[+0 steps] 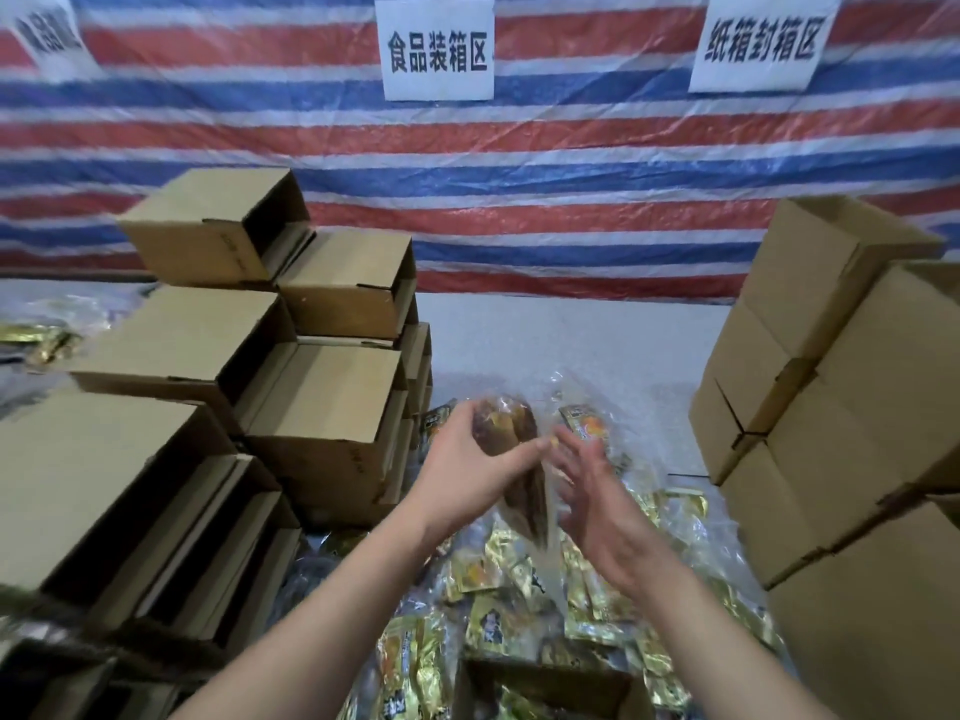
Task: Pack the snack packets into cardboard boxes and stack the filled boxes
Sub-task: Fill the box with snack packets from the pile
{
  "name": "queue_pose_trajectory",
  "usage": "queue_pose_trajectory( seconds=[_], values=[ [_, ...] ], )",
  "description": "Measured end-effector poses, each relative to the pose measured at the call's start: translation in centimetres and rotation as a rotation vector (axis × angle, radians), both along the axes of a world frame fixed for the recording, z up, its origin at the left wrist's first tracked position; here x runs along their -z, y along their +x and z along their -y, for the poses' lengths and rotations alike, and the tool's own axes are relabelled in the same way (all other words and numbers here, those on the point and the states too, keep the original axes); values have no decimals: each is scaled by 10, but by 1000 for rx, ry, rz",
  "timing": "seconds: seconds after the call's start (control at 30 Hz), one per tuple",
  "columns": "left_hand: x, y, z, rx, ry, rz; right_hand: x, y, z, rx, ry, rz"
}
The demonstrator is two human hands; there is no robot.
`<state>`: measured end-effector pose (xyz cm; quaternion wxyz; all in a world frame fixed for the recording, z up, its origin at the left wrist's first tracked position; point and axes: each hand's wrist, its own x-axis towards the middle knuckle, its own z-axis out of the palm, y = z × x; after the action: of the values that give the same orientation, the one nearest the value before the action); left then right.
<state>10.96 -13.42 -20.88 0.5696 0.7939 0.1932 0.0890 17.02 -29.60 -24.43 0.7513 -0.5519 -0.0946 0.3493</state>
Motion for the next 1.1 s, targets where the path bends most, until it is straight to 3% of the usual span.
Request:
queue_pose_trajectory(
  seconds=[0.07,0.2,0.37,0.5,0.6,0.7,0.8,0.93,1.1],
  values=[
    [-23,-3,14,-14,-56,67,-17,-1,-5,-71,132,-2],
    [-44,-2,40,-70,-115,146,-39,-9,-12,-117,198,40],
    [-53,6,51,15,92,33,-45,-6,4,-172,284,-27],
    [-53,-2,43,157,-110,1,-43,0,23,-116,130,53],
    [-30,-20,25,83,-116,0,-41,0,41,-134,91,53],
    [17,-45,9,71,-103,-117,-39,-3,56,-168,5,79],
    [77,-74,5,163,-10,-294,-36,-8,64,-300,-154,152],
    [135,-105,12,296,-37,-506,-20,-21,57,-485,-365,308],
    [154,-115,23,261,-72,-542,7,-32,44,-723,-659,451]
  ],
)
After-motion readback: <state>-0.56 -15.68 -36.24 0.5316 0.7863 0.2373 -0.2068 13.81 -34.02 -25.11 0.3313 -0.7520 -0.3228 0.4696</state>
